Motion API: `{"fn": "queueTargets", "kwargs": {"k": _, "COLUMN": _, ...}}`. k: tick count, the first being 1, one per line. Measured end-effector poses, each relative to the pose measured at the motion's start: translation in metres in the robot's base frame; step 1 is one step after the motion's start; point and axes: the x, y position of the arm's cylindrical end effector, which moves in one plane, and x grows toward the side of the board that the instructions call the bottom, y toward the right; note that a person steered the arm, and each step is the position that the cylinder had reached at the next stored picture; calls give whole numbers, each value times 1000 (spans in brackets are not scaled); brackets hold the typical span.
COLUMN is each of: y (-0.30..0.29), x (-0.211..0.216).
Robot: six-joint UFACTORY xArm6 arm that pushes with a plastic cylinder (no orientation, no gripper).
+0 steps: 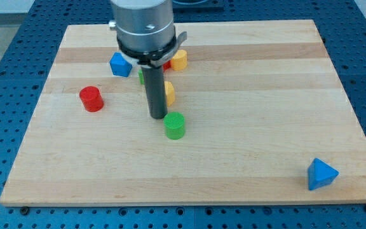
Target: Move the green circle towards the blue triangle
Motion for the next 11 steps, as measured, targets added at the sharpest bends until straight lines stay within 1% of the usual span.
{"fn": "queueTargets", "kwargs": {"k": 1, "y": 16, "x": 27}}
{"fn": "queueTargets", "kwargs": {"k": 2, "y": 54, "x": 29}}
{"fn": "queueTargets", "kwargs": {"k": 4, "y": 76, "x": 50}}
{"fn": "queueTargets", "kwargs": {"k": 5, "y": 96, "x": 54}}
{"fn": "queueTargets", "kwargs": {"k": 6, "y": 102, "x": 35}}
{"fn": "queueTargets", "kwargs": {"k": 7, "y": 107, "x": 26}}
{"fn": "queueTargets", "kwargs": {"k": 8, "y": 140, "x": 24}}
{"fn": "queueTargets", "kwargs": {"k": 10, "y": 204, "x": 45}}
{"fn": "queueTargets", "kwargs": {"k": 11, "y": 220, "x": 53}}
